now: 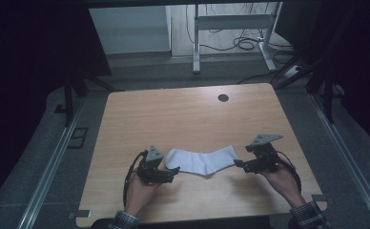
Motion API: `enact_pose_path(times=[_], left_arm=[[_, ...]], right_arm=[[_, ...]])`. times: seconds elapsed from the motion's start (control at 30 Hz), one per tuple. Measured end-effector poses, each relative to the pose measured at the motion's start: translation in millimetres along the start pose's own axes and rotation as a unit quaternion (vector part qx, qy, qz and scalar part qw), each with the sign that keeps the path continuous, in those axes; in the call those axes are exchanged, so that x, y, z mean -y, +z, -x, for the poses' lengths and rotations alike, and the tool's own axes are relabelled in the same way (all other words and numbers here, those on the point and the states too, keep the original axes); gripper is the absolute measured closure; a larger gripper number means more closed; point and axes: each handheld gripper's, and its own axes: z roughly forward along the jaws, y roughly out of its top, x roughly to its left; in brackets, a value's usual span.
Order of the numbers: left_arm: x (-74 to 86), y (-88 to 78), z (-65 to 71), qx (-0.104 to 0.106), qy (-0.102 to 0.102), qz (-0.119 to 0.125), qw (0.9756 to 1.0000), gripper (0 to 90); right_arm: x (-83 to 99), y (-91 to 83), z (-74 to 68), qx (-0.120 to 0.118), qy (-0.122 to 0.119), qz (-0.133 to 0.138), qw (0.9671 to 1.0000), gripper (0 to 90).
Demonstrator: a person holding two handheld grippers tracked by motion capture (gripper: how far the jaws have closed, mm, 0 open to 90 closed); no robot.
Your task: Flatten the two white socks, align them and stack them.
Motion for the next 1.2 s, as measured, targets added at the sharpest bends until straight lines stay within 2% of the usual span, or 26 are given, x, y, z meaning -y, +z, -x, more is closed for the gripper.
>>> enact_pose_path(times=[0.57, 0.9, 1.2], left_arm=[[30.0, -31.7, -6.6, -0.023, -0.005, -0.002, 0.9997, 14.2], [51.9, -36.8, -13.6, -0.037, -0.012, -0.008, 0.9992, 12.5], [62.6, -31.5, -13.4, -0.038, 0.002, -0.031, 0.9988, 11.6]], right_arm=[[16.2, -23.6, -0.1, 0.008, -0.007, 0.002, 0.9999, 12.6], [37.3, -19.5, 5.6, 0.015, -0.002, -0.011, 0.9998, 10.8], [52.9, -9.4, 10.4, 0.022, -0.003, -0.023, 0.9995, 10.6]])
